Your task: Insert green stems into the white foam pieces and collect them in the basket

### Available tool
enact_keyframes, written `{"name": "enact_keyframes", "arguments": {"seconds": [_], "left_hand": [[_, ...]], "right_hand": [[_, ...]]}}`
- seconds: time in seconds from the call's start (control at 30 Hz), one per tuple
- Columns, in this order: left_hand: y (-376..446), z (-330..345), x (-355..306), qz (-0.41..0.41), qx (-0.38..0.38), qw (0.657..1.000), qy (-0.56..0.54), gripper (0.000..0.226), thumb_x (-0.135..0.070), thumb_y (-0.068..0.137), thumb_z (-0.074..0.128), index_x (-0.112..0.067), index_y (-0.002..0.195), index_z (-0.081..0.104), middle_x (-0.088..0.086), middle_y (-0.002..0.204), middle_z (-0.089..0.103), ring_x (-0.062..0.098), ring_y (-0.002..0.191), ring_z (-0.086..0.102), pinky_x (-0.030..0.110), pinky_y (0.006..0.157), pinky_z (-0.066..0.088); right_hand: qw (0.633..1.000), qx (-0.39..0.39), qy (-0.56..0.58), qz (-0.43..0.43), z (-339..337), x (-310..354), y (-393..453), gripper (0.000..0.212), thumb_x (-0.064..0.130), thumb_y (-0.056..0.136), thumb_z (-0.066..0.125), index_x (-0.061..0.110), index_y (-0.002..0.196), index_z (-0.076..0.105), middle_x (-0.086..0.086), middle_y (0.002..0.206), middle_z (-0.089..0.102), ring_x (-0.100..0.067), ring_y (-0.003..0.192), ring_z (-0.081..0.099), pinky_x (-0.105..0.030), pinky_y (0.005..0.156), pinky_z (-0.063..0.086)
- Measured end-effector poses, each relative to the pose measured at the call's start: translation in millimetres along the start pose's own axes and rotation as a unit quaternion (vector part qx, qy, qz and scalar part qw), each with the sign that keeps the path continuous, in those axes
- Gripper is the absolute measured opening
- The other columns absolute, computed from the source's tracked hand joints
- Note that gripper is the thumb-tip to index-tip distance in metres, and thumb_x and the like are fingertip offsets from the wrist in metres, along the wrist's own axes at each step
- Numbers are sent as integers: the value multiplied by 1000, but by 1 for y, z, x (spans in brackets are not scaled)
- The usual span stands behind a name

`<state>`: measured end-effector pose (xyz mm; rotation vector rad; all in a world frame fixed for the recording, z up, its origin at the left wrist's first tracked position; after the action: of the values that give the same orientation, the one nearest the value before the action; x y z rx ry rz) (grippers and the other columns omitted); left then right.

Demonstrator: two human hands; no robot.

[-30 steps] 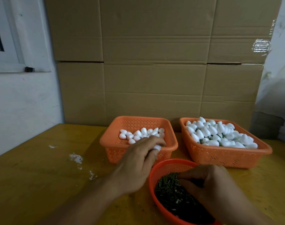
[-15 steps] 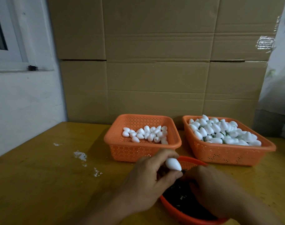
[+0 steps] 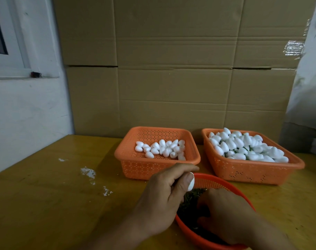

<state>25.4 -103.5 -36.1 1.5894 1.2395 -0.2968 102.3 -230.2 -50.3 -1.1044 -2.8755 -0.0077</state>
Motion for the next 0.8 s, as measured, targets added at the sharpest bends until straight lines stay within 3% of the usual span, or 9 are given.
{"name": "enact_keyframes", "arguments": {"seconds": [0.07,0.17,0.4,0.53,0.67,0.8], "left_hand": [[0,0,3,-30,-2,998,-50,28,-51,98,46,-35,111,65,-1,75,66,11,66,63,27,62,51],[1,0,7,-70,-12,989,-129,20,-45,96,54,-28,100,64,13,82,70,30,66,65,33,60,53],[4,-4,10,-136,-41,951,-276,30,-32,98,53,-4,101,60,18,91,74,22,63,65,25,53,49],[3,-5,9,-159,-39,937,-309,20,-24,102,47,-12,109,62,21,90,73,23,63,65,26,53,49],[3,-5,9,-181,-39,926,-330,24,-27,101,47,-14,100,67,20,85,72,21,59,62,25,49,46],[2,-6,10,-204,-42,920,-333,28,-37,95,51,-14,91,67,14,73,68,18,51,56,23,43,40]], "right_hand": [[1000,-9,3,0,0,1,-1,20,42,87,59,32,102,66,11,100,65,-12,95,63,-30,79,54],[1000,-25,9,-3,0,1,-2,15,40,87,59,34,100,65,12,98,64,-10,92,62,-29,77,54],[994,-91,53,-9,-5,-6,-5,24,38,94,53,40,113,67,18,105,68,-3,98,62,-27,86,53],[981,-163,106,-11,-14,-9,-9,16,32,90,59,35,100,71,16,91,71,-6,86,65,-30,77,53],[928,-305,215,-16,-29,-12,-19,24,15,83,74,35,95,76,28,79,70,5,77,66,-17,67,52],[873,-366,315,-72,-35,-8,-28,32,3,81,77,34,86,73,23,77,72,0,61,67,-16,55,53]]}}
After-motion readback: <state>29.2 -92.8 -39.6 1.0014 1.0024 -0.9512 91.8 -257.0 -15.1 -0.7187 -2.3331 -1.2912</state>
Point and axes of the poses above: each hand's wrist, its own y-axis towards the middle knuckle, its own z-axis out of the palm, x = y × z, the point moved 5 cm from there along y, towards the middle knuckle
